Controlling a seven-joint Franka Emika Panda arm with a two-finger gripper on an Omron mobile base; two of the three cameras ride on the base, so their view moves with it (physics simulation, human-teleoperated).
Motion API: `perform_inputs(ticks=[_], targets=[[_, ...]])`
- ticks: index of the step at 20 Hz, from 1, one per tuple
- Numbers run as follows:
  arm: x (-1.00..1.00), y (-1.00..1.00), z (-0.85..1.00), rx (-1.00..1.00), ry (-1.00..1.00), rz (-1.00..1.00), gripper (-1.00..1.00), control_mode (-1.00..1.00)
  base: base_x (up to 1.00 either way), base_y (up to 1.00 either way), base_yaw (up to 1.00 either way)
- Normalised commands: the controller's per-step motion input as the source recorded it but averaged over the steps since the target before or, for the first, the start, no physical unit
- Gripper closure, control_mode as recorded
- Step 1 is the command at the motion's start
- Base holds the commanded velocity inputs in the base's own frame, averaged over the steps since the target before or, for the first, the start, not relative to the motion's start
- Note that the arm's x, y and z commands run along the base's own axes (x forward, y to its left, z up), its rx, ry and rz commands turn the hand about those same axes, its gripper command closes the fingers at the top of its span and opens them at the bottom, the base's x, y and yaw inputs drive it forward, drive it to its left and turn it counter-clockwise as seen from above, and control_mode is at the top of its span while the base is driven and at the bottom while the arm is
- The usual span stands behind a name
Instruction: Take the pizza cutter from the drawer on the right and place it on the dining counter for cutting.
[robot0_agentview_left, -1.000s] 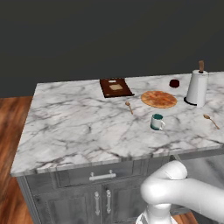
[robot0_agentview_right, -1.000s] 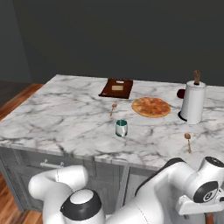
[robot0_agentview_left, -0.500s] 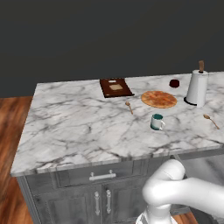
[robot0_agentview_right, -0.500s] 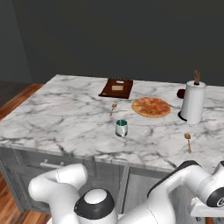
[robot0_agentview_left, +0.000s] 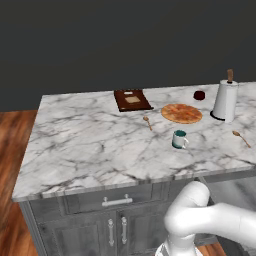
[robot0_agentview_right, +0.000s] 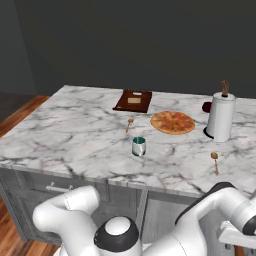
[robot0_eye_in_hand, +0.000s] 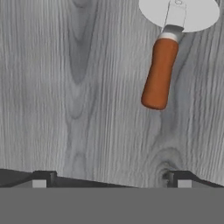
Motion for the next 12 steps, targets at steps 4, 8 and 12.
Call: perform_inputs(ticks=[4, 8, 12], targets=[[0.00, 0.00, -0.21, 0.00, 0.00, -0.01, -1.00, -1.00, 0.00, 0.00, 0.00], [0.00, 0.01, -0.29, 0.00, 0.00, 0.00, -1.00, -1.00, 0.00, 0.00, 0.00], [0.02, 0.06, -0.29, 0.00, -0.02, 0.00, -1.00, -1.00, 0.00, 0.00, 0.00]])
